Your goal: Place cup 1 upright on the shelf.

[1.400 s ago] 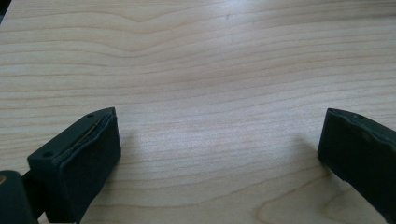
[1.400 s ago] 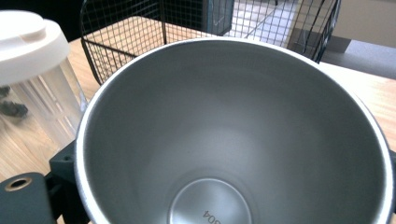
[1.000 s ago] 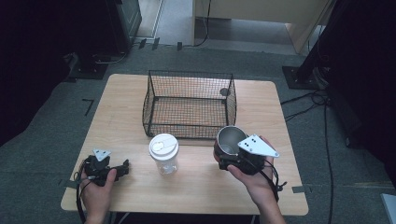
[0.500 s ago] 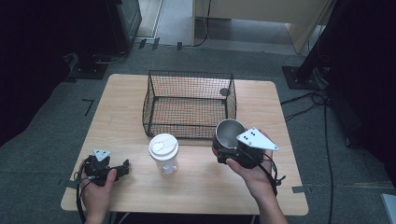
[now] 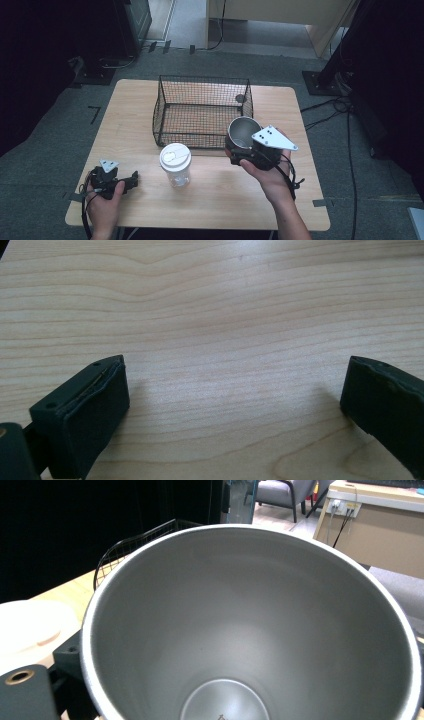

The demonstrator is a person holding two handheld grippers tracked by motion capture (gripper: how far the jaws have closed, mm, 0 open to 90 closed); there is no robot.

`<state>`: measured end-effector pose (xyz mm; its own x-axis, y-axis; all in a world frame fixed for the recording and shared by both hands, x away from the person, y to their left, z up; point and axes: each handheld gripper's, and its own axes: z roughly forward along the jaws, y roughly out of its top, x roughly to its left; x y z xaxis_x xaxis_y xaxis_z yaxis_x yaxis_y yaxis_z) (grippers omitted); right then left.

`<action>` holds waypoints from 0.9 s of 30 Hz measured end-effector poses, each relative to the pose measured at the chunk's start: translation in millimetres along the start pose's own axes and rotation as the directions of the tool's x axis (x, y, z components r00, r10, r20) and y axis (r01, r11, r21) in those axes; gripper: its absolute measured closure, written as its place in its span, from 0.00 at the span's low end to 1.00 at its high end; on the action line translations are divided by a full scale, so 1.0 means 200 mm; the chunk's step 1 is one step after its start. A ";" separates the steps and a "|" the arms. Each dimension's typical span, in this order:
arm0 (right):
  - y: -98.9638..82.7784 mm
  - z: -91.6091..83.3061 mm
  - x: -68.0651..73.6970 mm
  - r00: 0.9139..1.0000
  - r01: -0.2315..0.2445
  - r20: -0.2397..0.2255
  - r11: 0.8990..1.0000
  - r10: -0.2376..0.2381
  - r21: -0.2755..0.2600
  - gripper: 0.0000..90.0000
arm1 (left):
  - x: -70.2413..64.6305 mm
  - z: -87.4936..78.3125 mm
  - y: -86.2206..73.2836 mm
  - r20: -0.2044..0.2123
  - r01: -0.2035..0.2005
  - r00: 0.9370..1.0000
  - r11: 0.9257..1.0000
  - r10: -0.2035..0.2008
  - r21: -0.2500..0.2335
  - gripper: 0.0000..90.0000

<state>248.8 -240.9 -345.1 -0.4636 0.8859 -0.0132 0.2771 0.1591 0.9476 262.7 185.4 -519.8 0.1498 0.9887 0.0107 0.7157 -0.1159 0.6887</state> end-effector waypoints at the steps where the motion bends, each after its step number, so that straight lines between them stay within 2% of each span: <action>1: 0.01 0.00 0.00 1.000 0.004 0.003 1.000 -0.004 -0.004 0.08 | 0.00 0.00 0.00 0.000 0.000 1.000 1.000 0.000 0.000 0.00; 17: 0.17 0.12 -0.02 1.000 0.012 0.019 0.999 -0.011 -0.035 0.08 | 0.00 0.00 0.00 0.001 0.000 1.000 1.000 0.000 0.001 0.00; 27: 0.24 0.25 -0.03 0.999 0.022 0.036 0.999 -0.021 -0.040 0.08 | 0.00 0.00 0.00 0.001 0.000 1.000 1.000 0.000 0.001 0.00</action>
<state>306.3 -217.2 -315.6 -0.4391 0.8974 -0.0444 0.2326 0.1613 0.9591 262.7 185.5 -519.7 0.1507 0.9885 0.0104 0.7166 -0.1165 0.6877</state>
